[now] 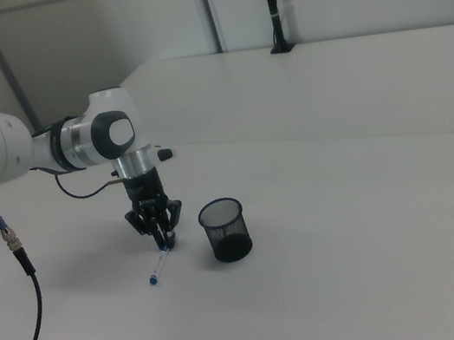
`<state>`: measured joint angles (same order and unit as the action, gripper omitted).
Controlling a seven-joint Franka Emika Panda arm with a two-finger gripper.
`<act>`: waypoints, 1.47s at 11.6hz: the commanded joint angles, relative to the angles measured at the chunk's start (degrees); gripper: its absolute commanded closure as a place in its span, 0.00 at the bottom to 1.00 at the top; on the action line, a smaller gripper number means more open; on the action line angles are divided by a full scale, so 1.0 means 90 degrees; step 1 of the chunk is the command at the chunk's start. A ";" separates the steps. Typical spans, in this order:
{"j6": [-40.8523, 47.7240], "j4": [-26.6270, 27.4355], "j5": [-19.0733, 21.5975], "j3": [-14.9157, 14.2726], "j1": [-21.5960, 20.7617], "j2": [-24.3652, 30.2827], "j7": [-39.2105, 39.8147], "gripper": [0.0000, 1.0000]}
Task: Insert the marker
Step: 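Lift the marker and carry it above the black mesh cup, then lower the marker into the mesh cup and open the gripper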
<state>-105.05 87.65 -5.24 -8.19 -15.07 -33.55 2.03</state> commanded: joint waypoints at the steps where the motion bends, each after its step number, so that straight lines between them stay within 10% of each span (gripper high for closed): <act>1: -0.0222 0.0027 -0.0082 -0.0038 -0.0044 -0.0120 -0.0187 0.91; 6: -0.0115 0.0085 0.0026 -0.0067 0.0043 0.1215 -0.0177 0.95; 12: -0.1019 0.0473 0.0456 -0.0096 0.1204 0.2437 -0.0196 0.96; 17: -0.2357 0.1137 0.0544 -0.0125 0.1743 0.2448 -0.0672 0.96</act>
<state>-119.62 91.82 -0.92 -9.31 0.89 -13.02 0.77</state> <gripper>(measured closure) 0.833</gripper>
